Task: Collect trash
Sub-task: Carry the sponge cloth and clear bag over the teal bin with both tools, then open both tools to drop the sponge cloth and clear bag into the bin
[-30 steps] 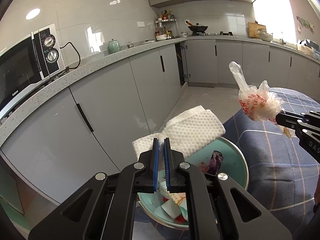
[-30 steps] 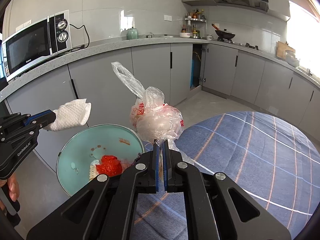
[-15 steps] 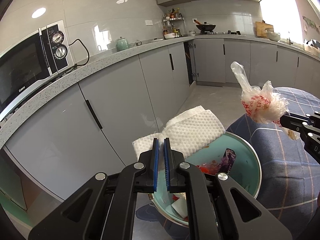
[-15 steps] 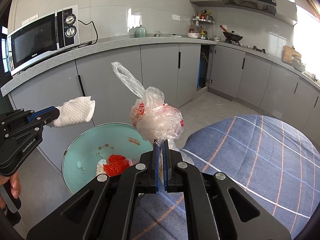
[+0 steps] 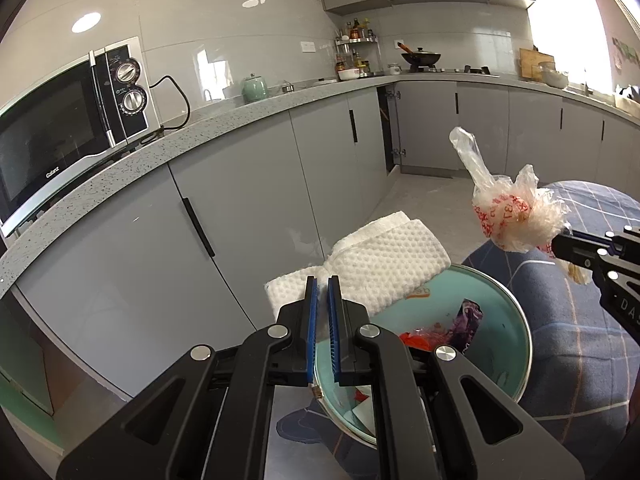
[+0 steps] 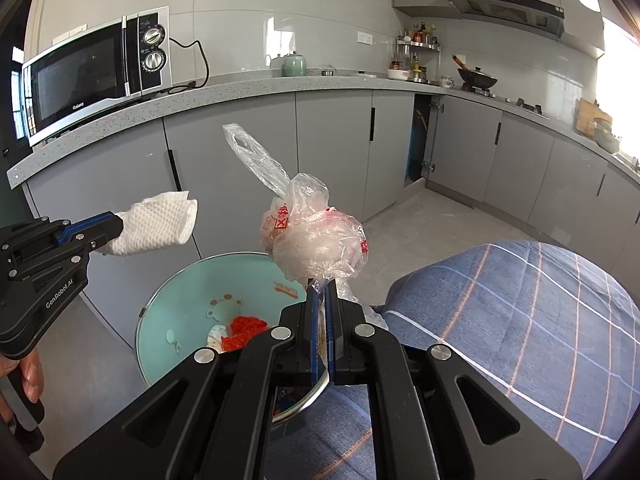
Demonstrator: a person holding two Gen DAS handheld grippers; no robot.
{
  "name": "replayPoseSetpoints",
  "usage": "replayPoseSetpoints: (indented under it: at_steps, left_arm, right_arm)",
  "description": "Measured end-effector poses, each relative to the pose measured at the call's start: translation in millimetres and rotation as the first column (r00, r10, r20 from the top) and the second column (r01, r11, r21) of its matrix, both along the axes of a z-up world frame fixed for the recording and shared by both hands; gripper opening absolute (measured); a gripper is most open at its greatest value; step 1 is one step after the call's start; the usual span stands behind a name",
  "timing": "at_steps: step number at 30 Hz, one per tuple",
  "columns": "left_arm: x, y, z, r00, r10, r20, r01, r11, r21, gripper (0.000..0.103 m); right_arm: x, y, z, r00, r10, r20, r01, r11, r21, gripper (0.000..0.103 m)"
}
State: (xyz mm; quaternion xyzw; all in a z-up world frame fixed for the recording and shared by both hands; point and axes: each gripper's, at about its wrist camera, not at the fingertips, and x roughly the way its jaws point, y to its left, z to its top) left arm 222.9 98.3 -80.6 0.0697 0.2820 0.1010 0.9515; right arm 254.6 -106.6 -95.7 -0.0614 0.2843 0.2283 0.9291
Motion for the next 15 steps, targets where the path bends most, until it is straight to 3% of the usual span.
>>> replayPoseSetpoints:
  at_steps: [15]
  left_arm:
    - [1.3, 1.8, -1.6, 1.000, 0.014, 0.002, -0.014, 1.000, -0.014, 0.006]
  right_arm:
    - [1.7, 16.5, -4.1, 0.999, 0.032, -0.005, -0.032, 0.999, -0.020, 0.004]
